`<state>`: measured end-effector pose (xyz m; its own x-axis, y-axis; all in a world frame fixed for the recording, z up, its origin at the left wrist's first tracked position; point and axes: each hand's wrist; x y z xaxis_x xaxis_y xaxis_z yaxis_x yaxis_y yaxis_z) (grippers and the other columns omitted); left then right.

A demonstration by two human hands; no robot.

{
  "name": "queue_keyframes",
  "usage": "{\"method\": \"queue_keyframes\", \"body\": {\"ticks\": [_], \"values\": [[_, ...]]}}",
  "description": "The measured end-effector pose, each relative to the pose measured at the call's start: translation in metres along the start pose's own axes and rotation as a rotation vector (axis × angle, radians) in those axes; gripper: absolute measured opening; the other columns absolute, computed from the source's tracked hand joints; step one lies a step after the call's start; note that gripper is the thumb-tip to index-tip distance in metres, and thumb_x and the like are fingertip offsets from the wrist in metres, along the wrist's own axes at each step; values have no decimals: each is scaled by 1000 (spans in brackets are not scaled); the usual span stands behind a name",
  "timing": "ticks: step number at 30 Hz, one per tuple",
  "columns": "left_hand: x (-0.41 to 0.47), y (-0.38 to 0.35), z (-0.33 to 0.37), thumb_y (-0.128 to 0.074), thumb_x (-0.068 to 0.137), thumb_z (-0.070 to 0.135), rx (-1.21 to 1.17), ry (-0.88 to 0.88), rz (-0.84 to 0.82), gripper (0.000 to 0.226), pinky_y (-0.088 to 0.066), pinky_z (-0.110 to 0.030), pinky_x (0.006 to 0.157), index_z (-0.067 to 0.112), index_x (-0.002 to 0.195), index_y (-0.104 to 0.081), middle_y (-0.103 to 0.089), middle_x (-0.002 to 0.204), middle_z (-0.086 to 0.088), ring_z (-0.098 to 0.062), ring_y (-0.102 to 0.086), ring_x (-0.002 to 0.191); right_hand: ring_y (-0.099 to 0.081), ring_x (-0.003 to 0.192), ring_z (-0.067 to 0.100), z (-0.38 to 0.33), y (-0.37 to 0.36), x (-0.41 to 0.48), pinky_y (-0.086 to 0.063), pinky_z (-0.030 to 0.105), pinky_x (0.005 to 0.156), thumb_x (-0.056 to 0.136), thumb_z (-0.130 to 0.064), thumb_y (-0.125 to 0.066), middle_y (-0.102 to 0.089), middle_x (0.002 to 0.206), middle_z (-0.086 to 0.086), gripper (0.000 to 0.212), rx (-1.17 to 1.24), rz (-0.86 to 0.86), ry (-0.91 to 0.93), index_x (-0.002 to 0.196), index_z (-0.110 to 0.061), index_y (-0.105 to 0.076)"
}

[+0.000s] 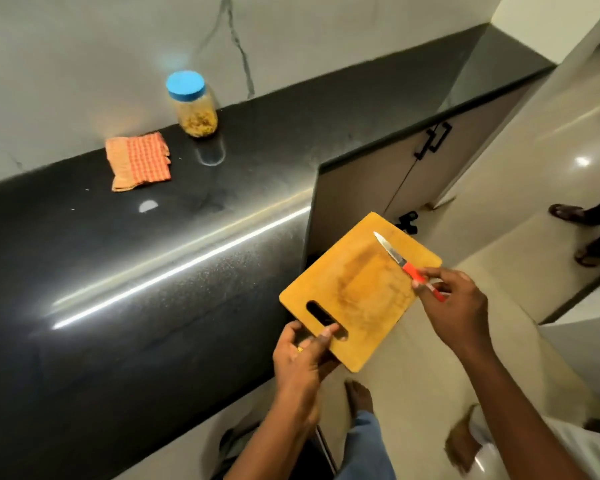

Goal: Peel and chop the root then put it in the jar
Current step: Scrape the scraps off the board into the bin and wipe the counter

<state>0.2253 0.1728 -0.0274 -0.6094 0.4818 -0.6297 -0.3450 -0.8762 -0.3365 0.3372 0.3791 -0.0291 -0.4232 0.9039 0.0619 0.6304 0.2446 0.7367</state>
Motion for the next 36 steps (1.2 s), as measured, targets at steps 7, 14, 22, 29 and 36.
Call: {"method": "queue_keyframes", "body": {"ticks": [7, 14, 22, 29, 36], "values": [[-26, 110, 74, -65, 88, 5, 31, -106, 95, 26, -59, -48, 79, 9, 113, -57, -75, 98, -16, -33, -72, 92, -61, 67, 4, -99, -56, -54, -47, 10, 58, 77, -21, -75, -59, 84, -4, 28, 86, -202, 228, 104, -26, -71], [-18, 228, 133, -58, 94, 4, 87, -95, 130, 24, -60, -42, 74, 5, 117, -56, -74, 101, -18, -34, -72, 90, -61, 72, 8, -184, -136, -94, -50, 21, 71, 76, -22, -67, -66, 90, -4, 33, -10, -387, 397, 109, -28, -68], [18, 276, 159, -60, 94, 5, 155, -28, 163, 25, -59, -41, 76, 8, 118, -59, -75, 99, -14, -29, -73, 89, -59, 82, 13, -223, -194, -100, -46, 21, 70, 82, -31, -60, -63, 93, -2, 32, -105, -492, 460, 112, -23, -64], [31, 271, 164, -80, 80, 25, 672, -188, 545, 16, -61, -32, 60, 16, 87, -69, -73, 72, -6, -17, -71, 55, -59, 80, 9, -235, -205, -93, -49, 18, 72, 75, -31, -69, -61, 92, -4, 37, -116, -570, 432, 111, -23, -63], [33, 260, 172, -78, 76, 37, 1111, -191, 652, 36, -51, -31, 51, 9, 60, -60, -62, 57, -3, -16, -61, 54, -62, 76, 5, -261, -217, -104, -55, 19, 67, 67, -32, -77, -63, 89, -10, 38, -21, -637, 360, 101, -25, -62]]}}
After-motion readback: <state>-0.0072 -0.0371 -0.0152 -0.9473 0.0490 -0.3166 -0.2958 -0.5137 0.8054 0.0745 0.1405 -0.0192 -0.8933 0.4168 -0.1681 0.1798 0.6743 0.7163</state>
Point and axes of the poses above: each hand's wrist, its own x-axis towards the middle knuckle, its own y-axis out of the back of the hand, z = x × y
